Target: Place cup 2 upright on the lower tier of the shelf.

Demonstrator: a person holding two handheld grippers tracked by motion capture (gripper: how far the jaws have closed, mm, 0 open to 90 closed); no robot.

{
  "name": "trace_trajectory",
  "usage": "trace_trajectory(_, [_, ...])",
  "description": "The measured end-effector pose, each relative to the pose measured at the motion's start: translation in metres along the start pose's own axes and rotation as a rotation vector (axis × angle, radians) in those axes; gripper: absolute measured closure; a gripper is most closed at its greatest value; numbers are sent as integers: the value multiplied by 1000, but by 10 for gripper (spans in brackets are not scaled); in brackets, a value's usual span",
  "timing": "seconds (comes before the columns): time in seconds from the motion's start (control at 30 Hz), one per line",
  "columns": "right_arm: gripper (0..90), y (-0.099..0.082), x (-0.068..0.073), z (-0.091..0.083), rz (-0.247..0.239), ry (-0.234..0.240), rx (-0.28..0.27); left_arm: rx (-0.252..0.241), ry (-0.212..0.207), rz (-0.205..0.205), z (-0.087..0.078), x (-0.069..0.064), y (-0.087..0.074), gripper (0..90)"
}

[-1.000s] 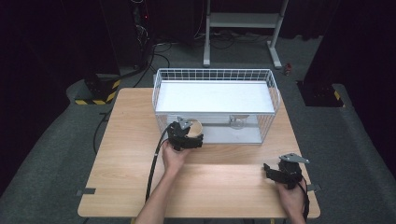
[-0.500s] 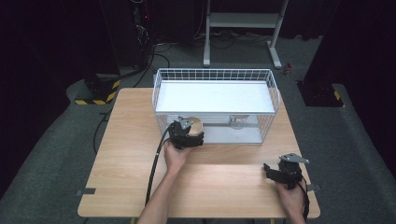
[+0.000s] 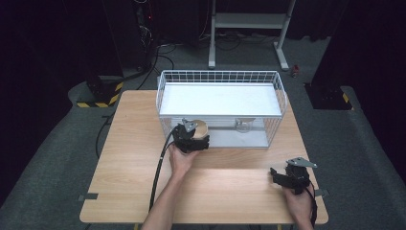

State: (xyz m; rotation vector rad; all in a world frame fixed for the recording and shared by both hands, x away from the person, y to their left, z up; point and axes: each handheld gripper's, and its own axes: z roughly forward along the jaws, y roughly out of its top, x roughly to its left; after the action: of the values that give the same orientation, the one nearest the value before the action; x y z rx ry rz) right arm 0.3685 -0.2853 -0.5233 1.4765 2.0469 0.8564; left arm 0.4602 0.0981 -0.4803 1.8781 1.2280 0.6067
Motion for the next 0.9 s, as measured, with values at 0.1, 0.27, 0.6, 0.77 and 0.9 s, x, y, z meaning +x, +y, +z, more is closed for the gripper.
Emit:
trace_trajectory(0.1, [237,0,0,0,0,0,0,4,-5,-1,-1,1,0,31])
trace_trajectory(0.27, [237,0,0,0,0,0,0,11,-11,-5,-3,2,0,22])
trace_trajectory(0.6, [237,0,0,0,0,0,0,20,-15,-18,-12,5,-4,38])
trace_trajectory(0.77, [237,0,0,0,0,0,0,27,-20,-14,-14,5,-10,69])
trace_trajectory(0.9, [237,0,0,0,0,0,0,47,-20,-6,-14,4,-13,103])
